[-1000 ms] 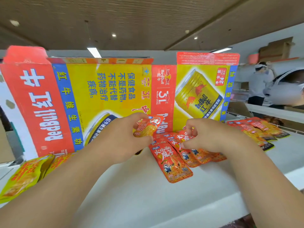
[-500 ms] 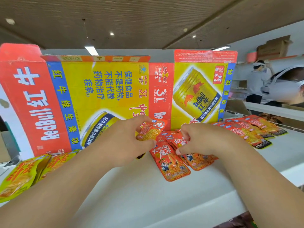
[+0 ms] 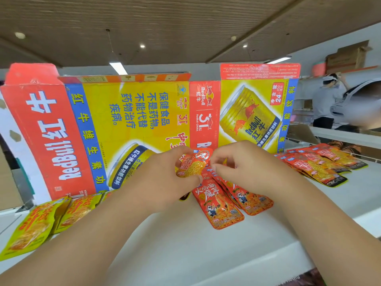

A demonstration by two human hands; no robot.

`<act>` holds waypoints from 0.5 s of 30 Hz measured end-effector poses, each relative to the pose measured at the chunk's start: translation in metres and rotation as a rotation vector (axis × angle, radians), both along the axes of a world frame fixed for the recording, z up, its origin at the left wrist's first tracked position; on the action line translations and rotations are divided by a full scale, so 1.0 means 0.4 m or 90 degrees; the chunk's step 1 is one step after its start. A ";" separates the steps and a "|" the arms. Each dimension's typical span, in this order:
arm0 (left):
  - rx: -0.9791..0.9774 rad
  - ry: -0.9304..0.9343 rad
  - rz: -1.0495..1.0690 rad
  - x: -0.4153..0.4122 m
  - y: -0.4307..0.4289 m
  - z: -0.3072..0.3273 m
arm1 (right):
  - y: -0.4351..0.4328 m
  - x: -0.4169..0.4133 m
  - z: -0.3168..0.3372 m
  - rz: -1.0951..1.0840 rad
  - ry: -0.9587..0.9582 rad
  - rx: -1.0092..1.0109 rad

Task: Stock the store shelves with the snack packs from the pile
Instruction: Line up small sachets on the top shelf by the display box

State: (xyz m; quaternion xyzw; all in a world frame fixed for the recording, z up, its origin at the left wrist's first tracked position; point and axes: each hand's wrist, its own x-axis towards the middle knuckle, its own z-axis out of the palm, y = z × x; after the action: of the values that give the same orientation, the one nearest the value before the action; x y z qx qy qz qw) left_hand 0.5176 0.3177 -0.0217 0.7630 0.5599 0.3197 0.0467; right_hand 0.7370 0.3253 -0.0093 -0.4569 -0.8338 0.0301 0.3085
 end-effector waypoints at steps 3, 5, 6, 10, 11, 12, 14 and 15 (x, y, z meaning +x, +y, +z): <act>0.012 0.009 0.004 0.009 0.000 -0.003 | 0.000 -0.008 -0.003 0.023 0.013 0.010; 0.013 -0.002 -0.009 0.012 -0.003 -0.003 | 0.006 -0.006 -0.004 0.005 0.016 0.015; 0.016 -0.015 -0.023 0.013 -0.004 -0.003 | 0.010 -0.003 -0.005 -0.008 0.021 0.019; 0.041 -0.037 -0.075 0.021 -0.012 0.003 | 0.026 0.004 -0.009 -0.061 0.080 0.044; 0.044 -0.031 -0.081 0.025 -0.014 0.003 | 0.027 0.004 -0.007 -0.074 0.088 0.047; 0.042 -0.024 -0.088 0.029 -0.017 0.004 | 0.025 0.003 -0.005 -0.087 0.087 0.047; 0.043 -0.011 -0.114 0.037 -0.024 0.001 | 0.019 0.001 -0.001 -0.119 0.062 0.051; 0.046 -0.008 -0.130 0.041 -0.027 -0.002 | 0.018 0.000 0.001 -0.134 0.039 0.056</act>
State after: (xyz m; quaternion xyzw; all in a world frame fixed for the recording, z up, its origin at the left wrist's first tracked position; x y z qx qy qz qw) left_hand 0.5341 0.3069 -0.0223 0.8153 0.4672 0.3377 0.0548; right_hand 0.7371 0.3325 -0.0091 -0.5265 -0.7720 -0.0249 0.3552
